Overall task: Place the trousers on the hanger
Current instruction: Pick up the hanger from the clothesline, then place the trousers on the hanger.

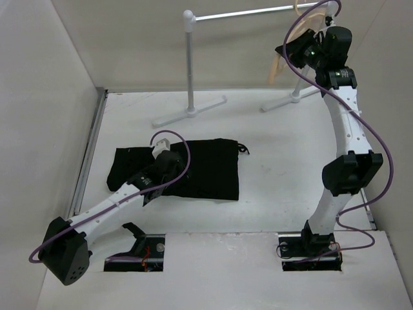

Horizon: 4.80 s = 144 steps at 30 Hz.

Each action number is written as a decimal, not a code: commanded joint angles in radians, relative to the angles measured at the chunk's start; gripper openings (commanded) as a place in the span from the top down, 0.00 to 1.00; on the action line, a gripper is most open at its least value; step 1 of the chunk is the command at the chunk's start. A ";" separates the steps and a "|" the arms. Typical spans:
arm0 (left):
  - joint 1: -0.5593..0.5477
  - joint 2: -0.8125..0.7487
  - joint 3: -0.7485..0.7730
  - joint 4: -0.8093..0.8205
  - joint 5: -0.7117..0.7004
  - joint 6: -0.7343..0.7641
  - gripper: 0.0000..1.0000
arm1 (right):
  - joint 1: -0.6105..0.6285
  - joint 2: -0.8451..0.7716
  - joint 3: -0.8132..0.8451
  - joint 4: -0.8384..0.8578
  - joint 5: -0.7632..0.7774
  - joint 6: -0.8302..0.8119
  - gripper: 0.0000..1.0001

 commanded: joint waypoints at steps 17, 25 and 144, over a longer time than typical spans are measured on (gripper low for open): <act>0.027 -0.018 0.078 0.010 0.016 0.002 0.48 | 0.018 -0.308 -0.380 0.298 -0.108 0.012 0.82; 0.043 0.027 0.255 -0.011 0.070 0.050 0.48 | 0.042 -0.432 -0.573 0.329 -0.134 -0.005 0.82; -0.169 0.083 0.046 0.018 -0.249 0.030 0.98 | 0.441 -0.448 -1.481 0.599 0.027 0.114 0.31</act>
